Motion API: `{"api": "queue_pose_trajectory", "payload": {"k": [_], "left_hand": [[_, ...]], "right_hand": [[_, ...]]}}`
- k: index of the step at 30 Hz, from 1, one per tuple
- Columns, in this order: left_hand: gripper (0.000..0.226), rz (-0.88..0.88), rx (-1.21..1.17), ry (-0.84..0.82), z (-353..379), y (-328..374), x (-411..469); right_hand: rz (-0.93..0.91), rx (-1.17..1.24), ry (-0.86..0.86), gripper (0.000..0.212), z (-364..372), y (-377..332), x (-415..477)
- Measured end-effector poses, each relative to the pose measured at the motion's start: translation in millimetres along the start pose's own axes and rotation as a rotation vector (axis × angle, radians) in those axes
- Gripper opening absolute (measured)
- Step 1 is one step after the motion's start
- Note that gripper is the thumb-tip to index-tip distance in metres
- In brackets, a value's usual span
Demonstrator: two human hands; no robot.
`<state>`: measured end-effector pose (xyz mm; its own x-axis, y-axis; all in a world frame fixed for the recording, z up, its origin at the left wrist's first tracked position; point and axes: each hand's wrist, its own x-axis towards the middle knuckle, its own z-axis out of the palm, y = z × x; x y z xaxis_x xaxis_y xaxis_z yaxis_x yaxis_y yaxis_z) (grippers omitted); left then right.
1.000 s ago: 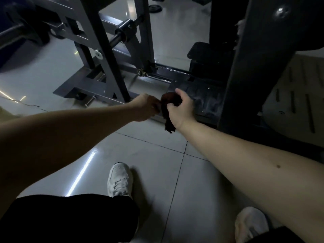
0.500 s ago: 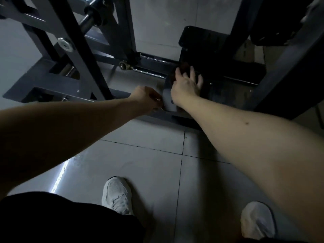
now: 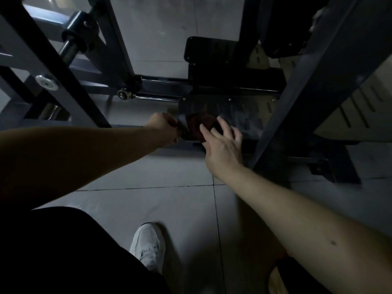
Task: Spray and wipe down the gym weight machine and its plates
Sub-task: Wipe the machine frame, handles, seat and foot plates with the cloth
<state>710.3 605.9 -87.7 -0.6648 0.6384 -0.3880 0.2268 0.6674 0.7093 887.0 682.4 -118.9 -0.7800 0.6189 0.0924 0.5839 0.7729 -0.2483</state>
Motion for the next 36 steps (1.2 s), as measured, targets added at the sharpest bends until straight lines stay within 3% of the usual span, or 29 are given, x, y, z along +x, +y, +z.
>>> {"api": "queue_pose_trajectory", "payload": {"k": [6,11,13,16,21,25,29,36], "left_hand": [[0.025,-0.004,0.014,0.006,2,2,3],[0.014,-0.002,0.010,-0.042,1,-6,4],[0.008,-0.001,0.045,-0.054,-2,-7,7],[0.023,0.021,0.090,-0.076,-9,-5,4],[0.030,0.209,0.225,-0.121,-34,29,-34],[0.016,0.239,0.119,-0.186,-47,57,-54],[0.024,0.131,-0.086,-0.282,-41,64,-76],[0.032,0.184,0.202,-0.316,-41,51,-84]], "right_hand": [[0.304,0.001,0.083,0.047,-5,-4,36],[0.125,-0.014,0.086,0.051,1,-19,-10],[0.161,0.107,-0.008,0.048,-12,-16,-19],[0.323,0.369,-0.075,0.038,-48,-16,-17],[0.391,0.594,-0.095,0.033,-99,-34,-14],[0.512,0.829,-0.129,0.042,-115,-37,-10],[0.588,1.017,-0.110,0.051,-103,-32,-20],[0.540,1.141,-0.162,0.061,-93,-43,-34]]}}
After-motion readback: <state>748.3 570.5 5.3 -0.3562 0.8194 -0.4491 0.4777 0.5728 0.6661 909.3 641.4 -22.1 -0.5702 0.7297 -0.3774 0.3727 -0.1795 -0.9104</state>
